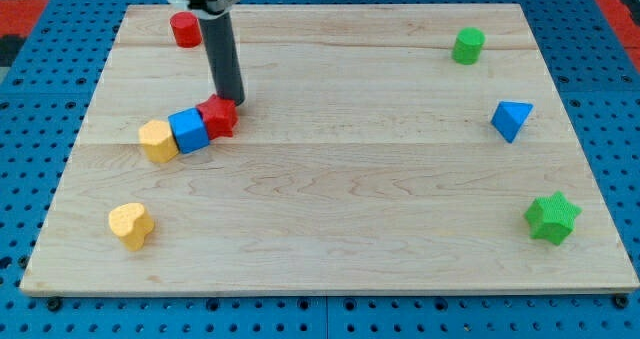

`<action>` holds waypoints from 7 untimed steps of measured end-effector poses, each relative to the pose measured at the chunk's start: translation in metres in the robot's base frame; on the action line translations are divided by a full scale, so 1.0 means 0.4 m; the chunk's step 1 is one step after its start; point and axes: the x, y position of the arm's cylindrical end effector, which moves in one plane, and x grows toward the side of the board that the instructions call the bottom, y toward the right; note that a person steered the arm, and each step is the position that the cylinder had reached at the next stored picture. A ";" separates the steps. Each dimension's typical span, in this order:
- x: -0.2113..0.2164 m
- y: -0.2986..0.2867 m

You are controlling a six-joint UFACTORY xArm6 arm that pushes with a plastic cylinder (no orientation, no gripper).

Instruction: Slightly push the red circle towards the down side

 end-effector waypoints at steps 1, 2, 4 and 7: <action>-0.019 0.030; -0.161 0.163; -0.481 0.098; -0.482 -0.236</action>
